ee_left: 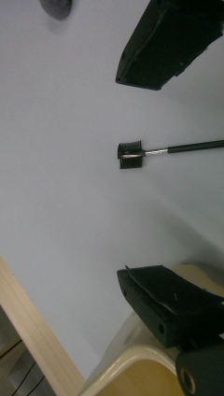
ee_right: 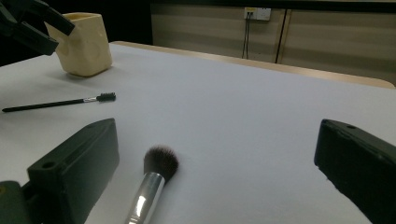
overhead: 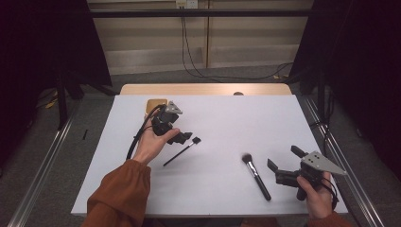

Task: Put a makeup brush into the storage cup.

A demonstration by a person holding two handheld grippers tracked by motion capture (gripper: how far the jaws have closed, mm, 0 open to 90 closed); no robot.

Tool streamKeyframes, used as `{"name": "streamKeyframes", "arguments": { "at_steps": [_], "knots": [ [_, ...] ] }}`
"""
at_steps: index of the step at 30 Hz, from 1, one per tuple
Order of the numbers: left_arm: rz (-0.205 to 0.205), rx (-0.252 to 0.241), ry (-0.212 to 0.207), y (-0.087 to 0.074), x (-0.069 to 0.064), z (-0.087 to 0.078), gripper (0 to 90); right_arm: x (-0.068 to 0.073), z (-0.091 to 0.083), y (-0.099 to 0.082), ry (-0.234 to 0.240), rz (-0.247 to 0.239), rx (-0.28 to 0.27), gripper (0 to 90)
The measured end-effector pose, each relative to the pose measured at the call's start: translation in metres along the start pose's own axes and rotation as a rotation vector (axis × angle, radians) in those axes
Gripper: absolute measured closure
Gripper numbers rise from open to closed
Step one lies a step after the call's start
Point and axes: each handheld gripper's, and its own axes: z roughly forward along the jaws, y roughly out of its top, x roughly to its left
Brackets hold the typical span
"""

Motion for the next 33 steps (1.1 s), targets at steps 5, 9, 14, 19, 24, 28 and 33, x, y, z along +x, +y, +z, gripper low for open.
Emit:
{"name": "streamKeyframes", "arguments": {
  "at_steps": [5,9,14,19,24,28,33],
  "knots": [
    [-0.012,0.09,-0.036,0.003,0.004,0.006,5.3,0.0,0.0,0.0,0.002,-0.001,0.002,0.0],
    [-0.013,0.123,-0.034,0.003,0.005,0.01,5.3,0.0,0.0,0.0,0.002,0.0,0.003,0.0],
    [-0.018,0.218,-0.043,0.007,0.004,0.013,5.7,0.0,0.001,0.0,0.003,-0.003,0.002,0.0],
    [-0.015,0.282,-0.06,0.009,0.002,0.018,6.0,0.0,0.001,-0.001,0.004,-0.005,0.005,0.0],
    [0.001,0.351,-0.07,0.006,0.0,0.028,6.0,0.0,0.001,-0.001,0.004,-0.006,0.004,0.0],
    [-0.019,0.425,-0.084,0.005,-0.002,0.038,6.0,0.0,0.001,-0.001,0.003,-0.007,0.005,0.0],
    [-0.019,0.487,-0.092,0.003,-0.004,0.047,6.6,0.001,0.001,-0.001,0.006,-0.006,0.008,0.0]
  ]
}}
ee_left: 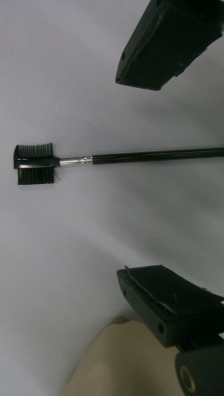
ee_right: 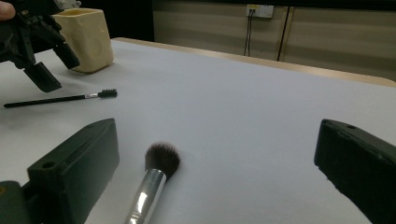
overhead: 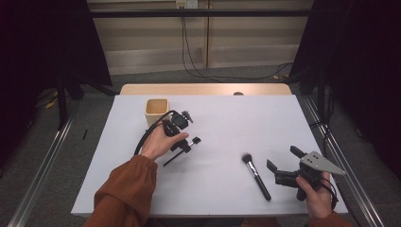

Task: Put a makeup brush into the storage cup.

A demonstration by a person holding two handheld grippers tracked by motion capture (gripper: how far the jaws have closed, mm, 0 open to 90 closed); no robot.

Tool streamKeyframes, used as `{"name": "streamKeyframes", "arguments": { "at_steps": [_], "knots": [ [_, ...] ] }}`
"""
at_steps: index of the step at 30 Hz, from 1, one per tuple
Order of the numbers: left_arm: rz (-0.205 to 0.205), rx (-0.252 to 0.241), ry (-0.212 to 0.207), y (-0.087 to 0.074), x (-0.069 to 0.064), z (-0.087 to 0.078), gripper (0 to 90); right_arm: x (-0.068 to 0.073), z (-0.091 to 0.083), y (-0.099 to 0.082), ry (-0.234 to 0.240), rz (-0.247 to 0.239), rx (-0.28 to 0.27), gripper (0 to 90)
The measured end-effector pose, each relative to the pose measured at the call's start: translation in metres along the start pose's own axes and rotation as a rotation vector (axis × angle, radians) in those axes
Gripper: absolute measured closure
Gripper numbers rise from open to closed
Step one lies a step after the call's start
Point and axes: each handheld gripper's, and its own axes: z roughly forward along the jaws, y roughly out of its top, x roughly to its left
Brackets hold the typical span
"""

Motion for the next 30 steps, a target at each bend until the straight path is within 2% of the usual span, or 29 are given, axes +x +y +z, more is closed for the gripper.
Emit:
{"name": "streamKeyframes", "arguments": {
  "at_steps": [2,8,9,14,16,20,24,25,26,30],
  "knots": [
    [0.009,0.023,0.006,0.002,0.0,0.003,6.6,0.0,0.0,0.0,-0.001,0.004,0.002,0.0],
    [0.015,0.037,0.009,0.006,-0.001,0.009,6.5,0.0,0.0,0.0,0.002,-0.004,0.006,0.0],
    [0.013,0.041,-0.003,0.007,-0.001,0.01,7.1,0.0,0.0,0.0,0.002,-0.003,0.007,0.0],
    [0.009,0.055,-0.005,0.01,0.0,0.015,6.8,0.0,0.0,0.0,0.003,-0.004,0.005,0.0],
    [0.001,0.058,0.009,0.01,0.0,0.018,5.8,0.0,0.0,0.0,0.003,-0.003,0.007,0.0],
    [0.002,0.076,0.01,0.011,0.0,0.022,10.5,0.0,0.001,-0.001,0.004,-0.003,0.014,0.0],
    [0.001,0.101,0.005,0.011,0.001,0.025,20.8,0.0,0.001,-0.001,0.002,-0.001,0.012,0.0],
    [0.002,0.107,0.003,0.011,0.001,0.026,20.8,0.0,0.001,0.0,0.002,-0.002,0.008,0.0],
    [-0.017,0.097,-0.001,0.011,0.001,0.026,21.1,0.0,0.0,0.0,0.002,0.0,0.01,0.0],
    [-0.022,0.101,0.002,0.012,0.0,0.026,24.2,0.001,0.001,-0.001,0.004,-0.002,0.012,0.0]
  ]
}}
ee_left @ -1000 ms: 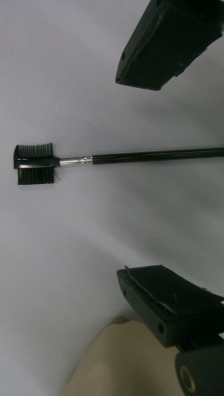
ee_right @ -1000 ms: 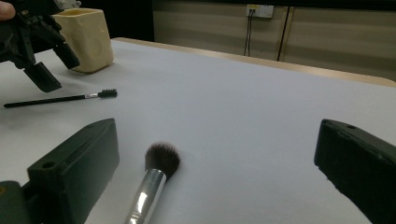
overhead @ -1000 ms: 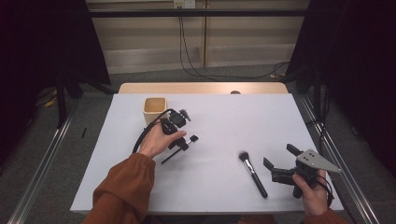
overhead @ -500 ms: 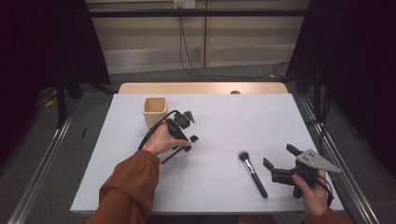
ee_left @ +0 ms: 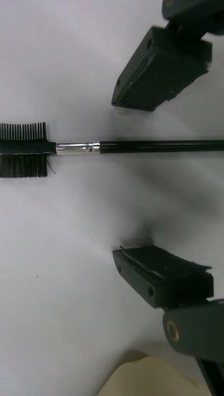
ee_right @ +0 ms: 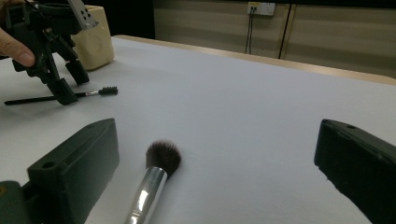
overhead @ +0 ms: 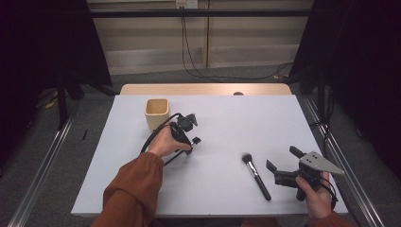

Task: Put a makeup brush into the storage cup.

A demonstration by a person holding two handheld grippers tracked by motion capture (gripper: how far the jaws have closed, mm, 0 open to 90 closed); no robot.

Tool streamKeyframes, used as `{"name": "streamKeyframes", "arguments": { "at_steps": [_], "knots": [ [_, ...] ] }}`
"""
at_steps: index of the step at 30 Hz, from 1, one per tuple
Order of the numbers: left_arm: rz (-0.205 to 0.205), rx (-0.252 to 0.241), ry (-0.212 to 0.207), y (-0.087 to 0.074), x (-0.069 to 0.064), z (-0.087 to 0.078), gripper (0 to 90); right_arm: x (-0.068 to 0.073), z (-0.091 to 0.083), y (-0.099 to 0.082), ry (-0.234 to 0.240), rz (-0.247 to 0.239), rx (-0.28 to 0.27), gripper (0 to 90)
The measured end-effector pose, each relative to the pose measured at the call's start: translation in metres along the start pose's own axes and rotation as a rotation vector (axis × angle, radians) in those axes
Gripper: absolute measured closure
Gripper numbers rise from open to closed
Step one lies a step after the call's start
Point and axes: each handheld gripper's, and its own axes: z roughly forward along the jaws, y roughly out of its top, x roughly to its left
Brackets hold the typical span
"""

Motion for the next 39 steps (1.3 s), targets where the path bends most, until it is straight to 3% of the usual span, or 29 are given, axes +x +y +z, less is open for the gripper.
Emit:
{"name": "streamKeyframes", "arguments": {
  "at_steps": [1,6,7,8,16,26,39],
  "knots": [
    [0.002,0.007,-0.002,0.0005,-0.0005,-0.0007,24.2,0.0,0.0,0.0,0.0,0.0,0.0,0.0],
    [0.009,0.03,-0.005,0.0035,-0.0022,-0.004,44.2,0.0005,0.0,0.0001,0.003,-0.003,0.0,0.0],
    [0.005,0.027,-0.005,0.0039,-0.0025,-0.0044,44.2,0.0005,0.0,0.0001,0.003,-0.003,0.0,0.0],
    [0.004,0.029,-0.007,0.0041,-0.0026,-0.0047,51.6,0.0002,-0.0001,-0.0001,0.007,-0.004,-0.002,0.0],
    [0.019,0.051,-0.017,0.0063,-0.0032,-0.0063,66.0,0.0005,0.0002,0.0,0.009,-0.007,0.0,0.0],
    [-0.001,0.037,-0.054,0.0049,-0.004,-0.0058,85.3,0.0003,0.0008,-0.0003,0.01,-0.009,0.005,0.0],
    [-0.017,0.017,-0.081,0.002,0.0,-0.0064,85.8,0.0,0.0006,-0.0004,0.011,-0.004,0.005,0.0]
  ]
}}
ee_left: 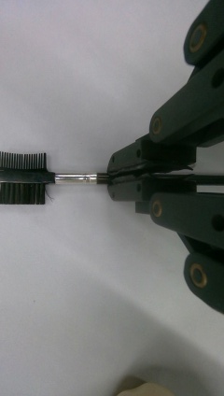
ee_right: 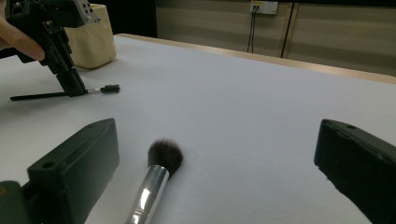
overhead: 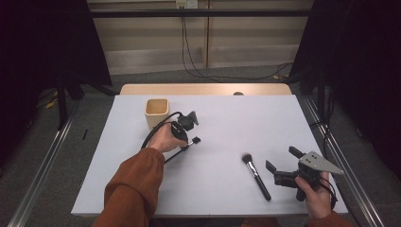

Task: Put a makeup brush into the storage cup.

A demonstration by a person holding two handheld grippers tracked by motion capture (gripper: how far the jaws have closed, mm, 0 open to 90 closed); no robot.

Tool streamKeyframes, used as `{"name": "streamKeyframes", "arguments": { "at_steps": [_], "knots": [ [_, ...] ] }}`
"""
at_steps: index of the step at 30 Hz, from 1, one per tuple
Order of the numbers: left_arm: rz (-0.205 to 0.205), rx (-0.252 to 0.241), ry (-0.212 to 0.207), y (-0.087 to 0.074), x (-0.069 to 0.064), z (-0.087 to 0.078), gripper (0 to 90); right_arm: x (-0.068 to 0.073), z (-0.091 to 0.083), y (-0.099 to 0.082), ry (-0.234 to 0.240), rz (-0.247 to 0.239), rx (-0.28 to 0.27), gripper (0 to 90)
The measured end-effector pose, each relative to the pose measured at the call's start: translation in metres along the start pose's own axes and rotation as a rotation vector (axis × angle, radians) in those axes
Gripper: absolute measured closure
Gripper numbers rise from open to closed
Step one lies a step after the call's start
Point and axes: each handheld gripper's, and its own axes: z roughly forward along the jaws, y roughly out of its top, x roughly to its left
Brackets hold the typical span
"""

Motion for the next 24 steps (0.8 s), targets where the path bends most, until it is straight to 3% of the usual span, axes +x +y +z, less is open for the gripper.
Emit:
{"name": "streamKeyframes", "arguments": {
  "at_steps": [7,8,15,24],
  "knots": [
    [-0.014,-0.046,-0.026,-0.006,0.005,-0.001,85.8,0.0,0.0,0.0,-0.006,-0.002,-0.001,0.0],
    [-0.02,-0.075,-0.013,-0.008,0.005,-0.002,85.8,0.0,0.0,0.0,-0.006,-0.001,0.0,0.0],
    [-0.023,-0.118,-0.008,-0.007,0.005,-0.003,85.9,0.0,0.0,0.0,-0.004,-0.001,0.001,0.0],
    [-0.056,-0.215,-0.022,-0.013,0.01,-0.019,85.9,0.0,0.0,0.0,-0.007,0.001,0.0,0.0]
  ]
}}
